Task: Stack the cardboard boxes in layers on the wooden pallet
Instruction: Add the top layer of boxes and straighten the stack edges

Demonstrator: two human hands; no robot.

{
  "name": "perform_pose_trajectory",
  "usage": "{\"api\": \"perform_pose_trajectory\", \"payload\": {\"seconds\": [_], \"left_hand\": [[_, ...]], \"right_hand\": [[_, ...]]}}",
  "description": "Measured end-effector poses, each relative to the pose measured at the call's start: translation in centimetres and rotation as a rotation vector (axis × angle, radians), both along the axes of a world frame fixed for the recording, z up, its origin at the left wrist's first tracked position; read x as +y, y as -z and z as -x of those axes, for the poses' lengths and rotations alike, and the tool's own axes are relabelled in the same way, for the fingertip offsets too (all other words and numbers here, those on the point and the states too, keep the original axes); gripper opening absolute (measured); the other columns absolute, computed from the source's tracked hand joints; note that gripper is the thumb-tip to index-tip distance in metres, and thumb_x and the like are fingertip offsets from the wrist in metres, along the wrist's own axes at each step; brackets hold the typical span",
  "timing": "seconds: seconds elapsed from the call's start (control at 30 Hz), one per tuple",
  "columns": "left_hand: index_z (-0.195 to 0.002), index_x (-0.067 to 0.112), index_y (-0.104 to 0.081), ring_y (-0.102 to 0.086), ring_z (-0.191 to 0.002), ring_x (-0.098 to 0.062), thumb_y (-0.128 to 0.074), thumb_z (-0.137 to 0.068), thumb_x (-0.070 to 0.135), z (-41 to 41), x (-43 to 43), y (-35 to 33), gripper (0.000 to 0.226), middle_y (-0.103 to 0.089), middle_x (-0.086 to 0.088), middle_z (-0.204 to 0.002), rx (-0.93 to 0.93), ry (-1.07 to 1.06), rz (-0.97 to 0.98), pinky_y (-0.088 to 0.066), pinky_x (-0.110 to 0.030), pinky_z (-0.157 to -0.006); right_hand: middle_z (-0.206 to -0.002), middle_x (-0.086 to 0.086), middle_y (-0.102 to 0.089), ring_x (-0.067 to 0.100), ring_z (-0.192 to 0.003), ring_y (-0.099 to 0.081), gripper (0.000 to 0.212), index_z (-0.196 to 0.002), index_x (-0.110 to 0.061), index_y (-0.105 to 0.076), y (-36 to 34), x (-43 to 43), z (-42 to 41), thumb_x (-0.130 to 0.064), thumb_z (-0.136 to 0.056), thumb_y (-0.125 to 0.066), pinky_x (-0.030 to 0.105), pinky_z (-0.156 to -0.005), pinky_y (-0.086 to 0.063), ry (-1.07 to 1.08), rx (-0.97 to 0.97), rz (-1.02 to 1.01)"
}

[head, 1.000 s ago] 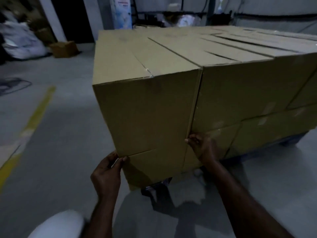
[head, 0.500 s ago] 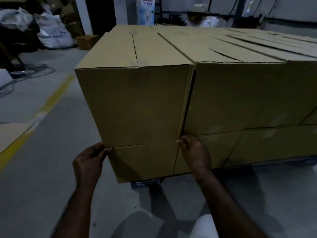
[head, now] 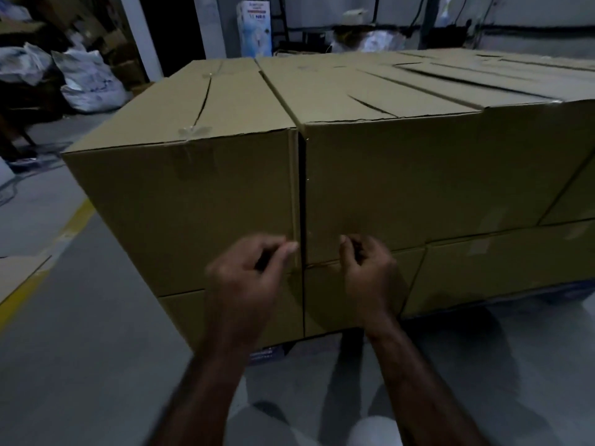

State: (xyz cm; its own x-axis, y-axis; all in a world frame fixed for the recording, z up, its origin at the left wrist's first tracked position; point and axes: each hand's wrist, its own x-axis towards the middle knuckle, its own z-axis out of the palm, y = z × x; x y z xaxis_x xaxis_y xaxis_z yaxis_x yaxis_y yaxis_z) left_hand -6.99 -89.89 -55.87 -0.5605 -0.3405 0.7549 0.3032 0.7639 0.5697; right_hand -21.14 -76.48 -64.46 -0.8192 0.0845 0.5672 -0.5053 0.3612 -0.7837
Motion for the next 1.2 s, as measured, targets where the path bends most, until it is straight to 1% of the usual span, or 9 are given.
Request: {"api": "perform_pose_trajectory", "payload": {"seconds": [0.13, 0.23, 0.37, 0.5, 0.67, 0.83, 0.97, 1.1, 1.2], "left_hand": [[-0.116, 0.006, -0.065, -0.060, -0.105, -0.029, -0.067, -0.094, 0.024, 5.1, 0.2, -10.2, 0.028, -0.067, -0.013, -0.112, 0.089, -0.096, 0.535, -0.051, -0.038, -0.089], [-0.136, 0.011, -0.053, -0.051, -0.122, -0.029, -0.063, -0.094, 0.038, 8.1, 0.3, -14.3, 0.051, -0.058, -0.012, -0.133, -0.295, -0.153, 0.674, -0.041, -0.041, -0.102], [-0.131, 0.014, -0.057, -0.059, -0.108, -0.029, -0.060, -0.095, 0.039, 9.1, 0.9, -14.4, 0.044, -0.064, -0.010, -0.122, -0.468, -0.158, 0.712, -0.051, -0.045, -0.087], [-0.121, 0.013, -0.065, -0.063, -0.102, -0.031, -0.064, -0.094, 0.035, 9.3, 0.4, -14.3, 0.036, -0.070, -0.014, -0.112, -0.391, -0.204, 0.630, -0.053, -0.044, -0.083], [-0.121, 0.014, -0.067, -0.065, -0.098, -0.029, -0.065, -0.094, 0.036, 9.7, -0.2, -13.6, 0.035, -0.072, -0.012, -0.108, -0.333, -0.183, 0.625, -0.054, -0.043, -0.082], [-0.117, 0.013, -0.069, -0.066, -0.092, -0.028, -0.062, -0.096, 0.038, 10.2, -0.4, -13.4, 0.033, -0.073, -0.012, -0.103, -0.261, -0.160, 0.615, -0.055, -0.044, -0.079], [-0.117, 0.014, -0.069, -0.066, -0.090, -0.027, -0.060, -0.096, 0.038, 10.4, -0.9, -13.4, 0.033, -0.073, -0.011, -0.101, -0.246, -0.126, 0.622, -0.055, -0.044, -0.078], [-0.112, 0.016, -0.071, -0.065, -0.082, -0.023, -0.059, -0.096, 0.038, 10.6, -1.1, -13.4, 0.030, -0.073, -0.009, -0.095, -0.242, -0.104, 0.636, -0.055, -0.041, -0.072], [-0.112, 0.017, -0.072, -0.065, -0.080, -0.021, -0.058, -0.097, 0.037, 10.7, -1.3, -13.5, 0.029, -0.073, -0.007, -0.094, -0.222, -0.093, 0.629, -0.053, -0.037, -0.070]], "right_hand": [[-0.109, 0.010, -0.063, 0.026, -0.097, -0.064, 0.022, -0.113, -0.008, -0.067, 2.8, 2.9, 2.0, -0.018, -0.094, -0.067, 0.033, -0.084, -0.053, 0.205, -0.267, 0.210], [-0.117, 0.018, -0.057, 0.031, -0.106, -0.057, 0.040, -0.122, 0.002, -0.061, 2.7, 4.9, 3.2, -0.019, -0.090, -0.071, 0.036, -0.093, -0.046, 0.282, -0.331, 0.258], [-0.118, 0.021, -0.061, 0.036, -0.109, -0.059, 0.056, -0.126, 0.002, -0.058, 1.1, 7.2, 5.7, -0.035, -0.084, -0.066, 0.043, -0.097, -0.049, 0.273, -0.406, 0.261], [-0.121, 0.022, -0.058, 0.039, -0.110, -0.058, 0.044, -0.128, 0.003, -0.059, 0.4, 7.8, 7.5, -0.013, -0.087, -0.064, 0.048, -0.099, -0.049, 0.313, -0.440, 0.214], [-0.119, 0.021, -0.058, 0.034, -0.103, -0.058, 0.040, -0.123, 0.004, -0.062, 1.1, 7.5, 7.9, -0.007, -0.085, -0.060, 0.032, -0.087, -0.045, 0.351, -0.398, 0.239], [-0.111, 0.010, -0.065, 0.026, -0.098, -0.062, 0.049, -0.115, -0.010, -0.065, 1.2, 7.5, 7.7, -0.035, -0.075, -0.055, 0.033, -0.081, -0.050, 0.276, -0.405, 0.396], [-0.104, 0.011, -0.064, 0.025, -0.093, -0.059, 0.022, -0.101, -0.012, -0.063, 0.7, 8.2, 8.3, -0.033, -0.094, -0.060, 0.028, -0.072, -0.038, 0.249, -0.415, 0.463], [-0.094, 0.003, -0.065, 0.028, -0.092, -0.062, 0.047, -0.091, -0.022, -0.065, 0.3, 8.1, 8.9, -0.065, -0.088, -0.048, 0.039, -0.081, -0.050, 0.294, -0.390, 0.468], [-0.097, 0.000, -0.063, 0.023, -0.093, -0.060, 0.054, -0.108, -0.015, -0.069, -0.3, 8.3, 9.2, -0.062, -0.097, -0.043, 0.035, -0.083, -0.049, 0.313, -0.416, 0.477]]}}
